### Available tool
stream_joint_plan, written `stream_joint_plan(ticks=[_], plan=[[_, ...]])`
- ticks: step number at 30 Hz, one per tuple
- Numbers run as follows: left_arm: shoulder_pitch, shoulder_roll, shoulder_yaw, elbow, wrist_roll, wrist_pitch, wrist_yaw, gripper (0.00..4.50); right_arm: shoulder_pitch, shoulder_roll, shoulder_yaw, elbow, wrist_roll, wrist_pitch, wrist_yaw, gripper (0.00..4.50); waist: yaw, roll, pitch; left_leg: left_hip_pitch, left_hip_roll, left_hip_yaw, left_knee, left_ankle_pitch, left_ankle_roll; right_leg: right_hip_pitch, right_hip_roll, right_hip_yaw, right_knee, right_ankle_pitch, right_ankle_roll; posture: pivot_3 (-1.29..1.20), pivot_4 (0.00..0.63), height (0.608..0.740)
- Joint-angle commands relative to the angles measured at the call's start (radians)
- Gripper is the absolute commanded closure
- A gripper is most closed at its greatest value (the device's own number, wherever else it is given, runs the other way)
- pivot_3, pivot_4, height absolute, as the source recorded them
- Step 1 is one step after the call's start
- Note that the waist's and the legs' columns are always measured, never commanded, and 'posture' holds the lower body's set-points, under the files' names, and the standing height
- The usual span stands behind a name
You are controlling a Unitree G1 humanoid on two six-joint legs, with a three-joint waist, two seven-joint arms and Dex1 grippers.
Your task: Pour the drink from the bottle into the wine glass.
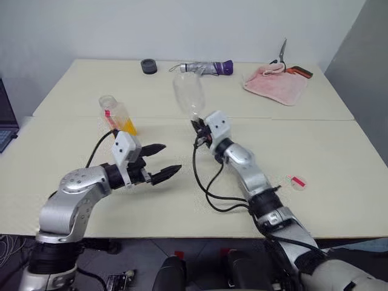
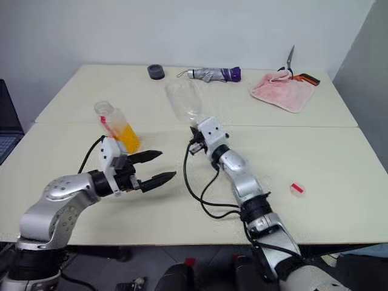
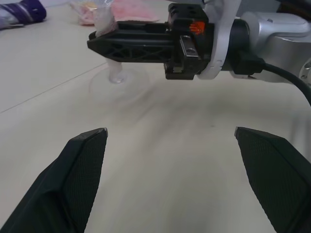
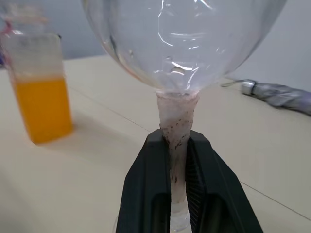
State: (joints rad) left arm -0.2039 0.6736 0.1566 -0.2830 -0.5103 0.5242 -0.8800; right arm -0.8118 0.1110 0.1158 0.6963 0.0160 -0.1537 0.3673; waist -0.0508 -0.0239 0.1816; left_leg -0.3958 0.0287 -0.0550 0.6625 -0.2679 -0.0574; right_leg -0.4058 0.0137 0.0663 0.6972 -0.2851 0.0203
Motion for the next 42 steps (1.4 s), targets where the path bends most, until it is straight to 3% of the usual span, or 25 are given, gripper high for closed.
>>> stream_joint_plan(ticks=[1, 25, 37, 42], plan=[[0.006, 0.016, 0.043, -0.050, -0.024, -0.001, 0.015, 0.00, -0.028, 0.011, -0.032, 0.135, 0.031, -0.121, 0.041, 4.38, 0.004, 0.000, 0.000, 0.000, 0.000, 0.000, 0.000, 0.000, 0.000, 0.000, 0.000, 0.000, 0.000, 0.000, 0.000, 0.00, 0.150, 0.740], [-0.112, 0.060, 0.060, -0.028, -0.076, 0.027, 0.004, 0.00, 0.051, -0.006, -0.023, 0.237, 0.013, -0.187, 0.126, 4.38, -0.007, 0.000, 0.000, 0.002, 0.000, 0.001, -0.001, 0.000, 0.000, 0.000, 0.001, 0.001, 0.001, 0.000, 0.000, 0.00, 0.150, 0.740], [-0.120, 0.057, 0.048, -0.040, -0.066, 0.020, 0.021, 0.00, 0.063, -0.009, -0.033, 0.192, 0.033, -0.160, 0.141, 0.15, -0.007, 0.001, 0.000, 0.002, 0.000, 0.001, -0.001, 0.000, 0.000, 0.000, 0.001, 0.001, 0.001, 0.000, 0.000, 0.00, 0.150, 0.740], [-0.115, 0.054, 0.052, -0.054, -0.066, 0.021, 0.032, 0.00, 0.112, -0.029, -0.024, 0.115, 0.043, -0.124, 0.180, 0.07, -0.007, 0.001, 0.000, 0.001, 0.000, 0.001, -0.001, 0.000, 0.000, 0.000, 0.001, 0.001, 0.001, 0.000, 0.000, 0.00, 0.150, 0.740]])
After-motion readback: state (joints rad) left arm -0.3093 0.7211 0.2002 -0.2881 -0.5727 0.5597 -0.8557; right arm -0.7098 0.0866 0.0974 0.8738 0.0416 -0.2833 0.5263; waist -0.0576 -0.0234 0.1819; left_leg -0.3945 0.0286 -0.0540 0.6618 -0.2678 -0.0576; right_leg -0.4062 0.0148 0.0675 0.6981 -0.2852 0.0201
